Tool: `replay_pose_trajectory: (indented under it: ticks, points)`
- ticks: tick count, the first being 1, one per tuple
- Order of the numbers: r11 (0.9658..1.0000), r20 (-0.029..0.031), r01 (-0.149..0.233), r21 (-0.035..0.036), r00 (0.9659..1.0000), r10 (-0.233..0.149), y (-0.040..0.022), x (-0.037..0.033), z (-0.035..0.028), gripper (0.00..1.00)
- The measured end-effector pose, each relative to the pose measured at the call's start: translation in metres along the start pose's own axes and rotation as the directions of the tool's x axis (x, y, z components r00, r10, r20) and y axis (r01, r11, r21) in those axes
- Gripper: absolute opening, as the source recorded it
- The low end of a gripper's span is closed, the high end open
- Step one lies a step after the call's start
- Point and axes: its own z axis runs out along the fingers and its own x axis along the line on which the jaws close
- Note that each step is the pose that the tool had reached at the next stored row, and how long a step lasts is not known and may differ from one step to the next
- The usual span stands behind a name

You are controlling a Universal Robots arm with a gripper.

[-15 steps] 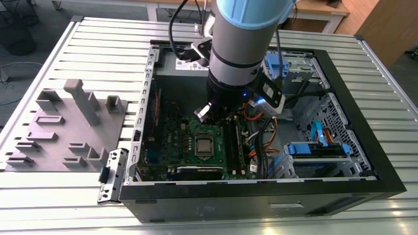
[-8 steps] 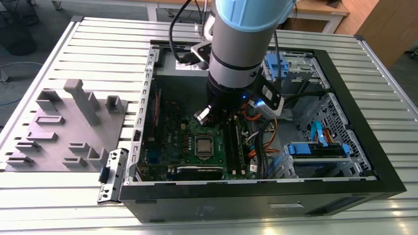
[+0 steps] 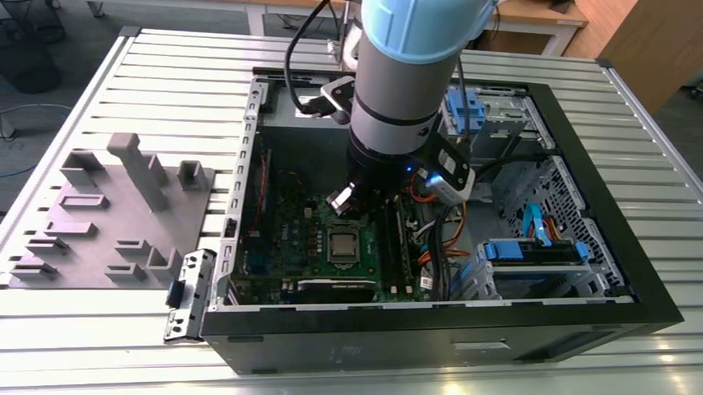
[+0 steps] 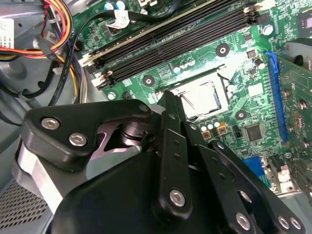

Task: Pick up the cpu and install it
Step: 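Install the first cpu locking lever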

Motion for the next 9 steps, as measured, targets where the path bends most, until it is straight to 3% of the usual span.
replay_pose_trajectory:
  ticks: [9]
  points:
    - [1.0000,-0.0051,0.000,0.0073,1.0000,0.000,0.0004,0.0014,0.0063,0.11]
